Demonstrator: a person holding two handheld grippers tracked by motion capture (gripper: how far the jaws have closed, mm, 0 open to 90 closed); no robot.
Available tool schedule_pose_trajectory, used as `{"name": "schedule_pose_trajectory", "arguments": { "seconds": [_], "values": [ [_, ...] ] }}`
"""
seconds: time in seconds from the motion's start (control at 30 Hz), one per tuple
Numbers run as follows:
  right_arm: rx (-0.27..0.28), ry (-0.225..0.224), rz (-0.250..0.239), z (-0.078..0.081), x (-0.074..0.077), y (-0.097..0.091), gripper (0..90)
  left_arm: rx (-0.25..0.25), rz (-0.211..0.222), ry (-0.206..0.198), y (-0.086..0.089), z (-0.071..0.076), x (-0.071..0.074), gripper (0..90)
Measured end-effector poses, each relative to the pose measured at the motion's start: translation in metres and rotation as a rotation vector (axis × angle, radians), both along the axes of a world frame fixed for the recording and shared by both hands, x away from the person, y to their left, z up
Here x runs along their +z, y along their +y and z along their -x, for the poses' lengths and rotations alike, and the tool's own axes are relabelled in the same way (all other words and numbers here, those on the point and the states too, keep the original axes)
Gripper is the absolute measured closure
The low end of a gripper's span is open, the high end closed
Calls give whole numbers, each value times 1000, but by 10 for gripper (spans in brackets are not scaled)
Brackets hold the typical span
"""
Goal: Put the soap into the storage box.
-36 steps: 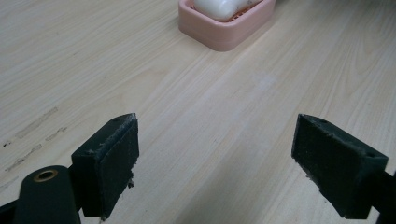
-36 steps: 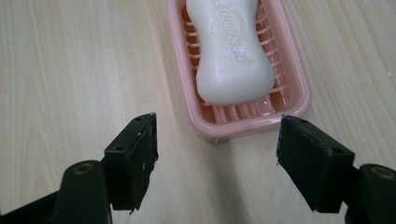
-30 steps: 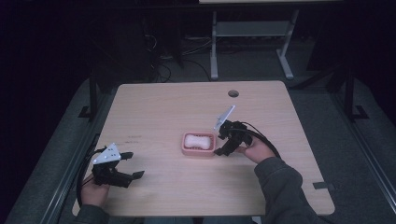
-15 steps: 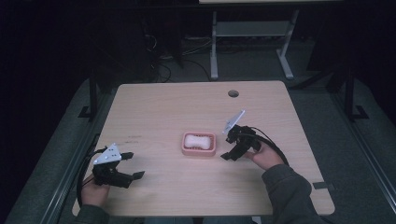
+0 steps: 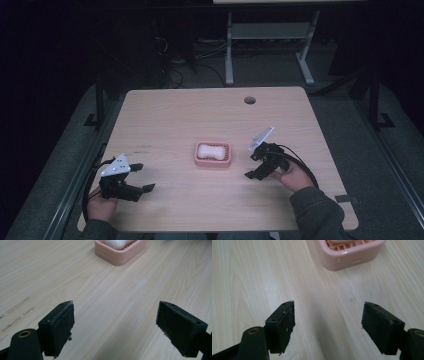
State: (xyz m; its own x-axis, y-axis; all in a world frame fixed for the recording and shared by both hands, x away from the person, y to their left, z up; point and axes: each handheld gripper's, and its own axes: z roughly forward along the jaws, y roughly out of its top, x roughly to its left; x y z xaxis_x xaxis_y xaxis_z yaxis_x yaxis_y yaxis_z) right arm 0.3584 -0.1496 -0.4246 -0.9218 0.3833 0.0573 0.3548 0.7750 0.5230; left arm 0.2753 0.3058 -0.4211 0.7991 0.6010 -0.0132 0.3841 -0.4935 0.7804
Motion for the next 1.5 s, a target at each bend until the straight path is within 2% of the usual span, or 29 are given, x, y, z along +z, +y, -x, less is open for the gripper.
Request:
{"name": "schedule_pose_trajectory", "arguments": {
  "seconds": [0.17,0.4,0.63,1.13,1.5],
  "values": [
    [-3,-17,-5,6,-2,-8,262,0,-2,2,-1,0,0,148],
    [-39,-9,-12,13,-6,-22,258,-3,-4,1,-1,0,-1,148],
    [-46,-18,-12,21,-10,-32,258,-4,-6,1,-2,0,-1,148],
    [-127,2,-44,42,-17,-61,257,-7,-12,6,-3,0,-2,148],
    [-163,-10,-56,62,-21,-76,255,-13,-10,14,-5,0,-3,148]
  ]
}}
